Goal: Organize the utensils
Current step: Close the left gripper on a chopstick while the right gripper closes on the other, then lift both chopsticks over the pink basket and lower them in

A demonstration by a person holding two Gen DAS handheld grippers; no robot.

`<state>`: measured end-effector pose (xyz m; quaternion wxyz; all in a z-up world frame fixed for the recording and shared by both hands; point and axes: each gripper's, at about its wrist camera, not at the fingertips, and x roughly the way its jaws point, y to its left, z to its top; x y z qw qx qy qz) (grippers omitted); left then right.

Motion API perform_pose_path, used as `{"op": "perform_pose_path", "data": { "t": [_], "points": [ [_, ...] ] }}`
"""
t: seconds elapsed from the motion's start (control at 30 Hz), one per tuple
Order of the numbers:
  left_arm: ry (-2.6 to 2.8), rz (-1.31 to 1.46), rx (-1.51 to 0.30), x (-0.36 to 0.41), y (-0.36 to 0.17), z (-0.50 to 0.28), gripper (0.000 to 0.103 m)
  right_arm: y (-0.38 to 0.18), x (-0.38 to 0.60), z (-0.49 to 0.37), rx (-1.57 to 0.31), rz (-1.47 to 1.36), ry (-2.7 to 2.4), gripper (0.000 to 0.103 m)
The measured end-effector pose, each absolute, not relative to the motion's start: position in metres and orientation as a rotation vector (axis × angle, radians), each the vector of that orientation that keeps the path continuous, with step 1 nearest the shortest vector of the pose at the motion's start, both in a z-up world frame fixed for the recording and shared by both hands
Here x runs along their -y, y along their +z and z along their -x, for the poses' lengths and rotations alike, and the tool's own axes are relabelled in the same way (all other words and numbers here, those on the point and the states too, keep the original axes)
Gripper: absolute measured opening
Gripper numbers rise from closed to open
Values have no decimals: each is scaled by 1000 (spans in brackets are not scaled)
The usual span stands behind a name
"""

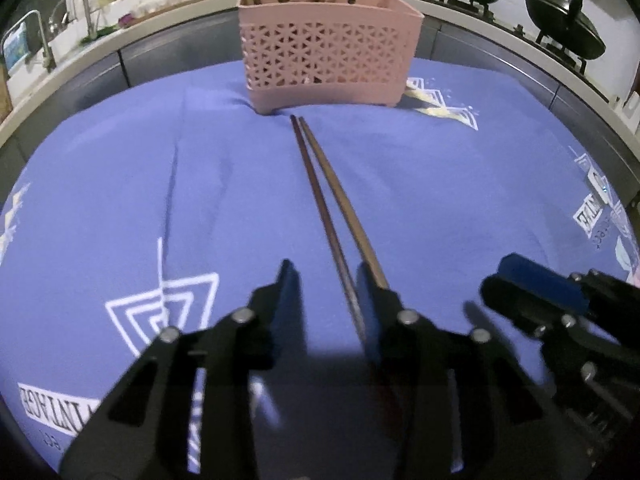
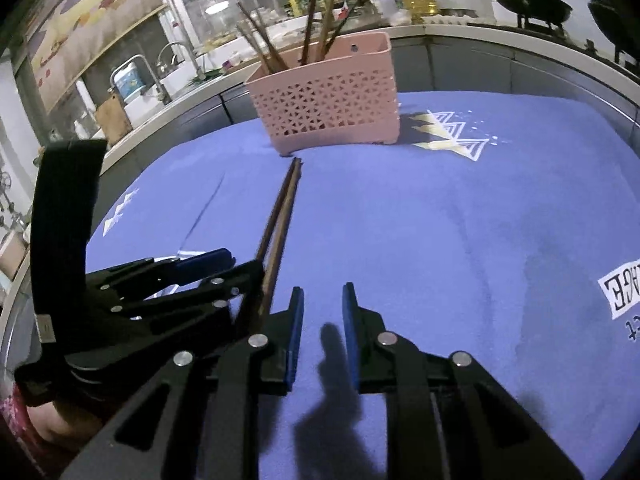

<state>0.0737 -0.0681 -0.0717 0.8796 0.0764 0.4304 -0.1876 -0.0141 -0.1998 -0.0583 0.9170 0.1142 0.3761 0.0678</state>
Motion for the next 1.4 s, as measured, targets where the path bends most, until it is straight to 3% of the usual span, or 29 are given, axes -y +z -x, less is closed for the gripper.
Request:
{"op": "perform_pose_path", "data": {
  "t": [0.07, 0.47, 0.9, 0.97, 1.03, 1.4],
  "points": [
    [-400, -131, -907, 58, -72, -77, 6, -59, 202, 13, -781, -243, 135, 21],
    [-444, -13, -971, -30, -74, -37, 6, -49, 190, -41, -855, -282, 236, 21],
    [-440, -125, -956, 19, -65, -130, 6, -57, 159, -163, -973, -136, 225, 21],
    [-443, -148, -949, 27, -64, -142, 6, -56, 155, -163, -978, -90, 214, 7],
    [-436, -147, -954, 27, -61, -146, 5, -55, 158, -158, -987, -106, 239, 5],
    [-536, 83, -610, -37, 45, -54, 5, 35, 199, -24, -521, -221, 302, 6]
  ]
}}
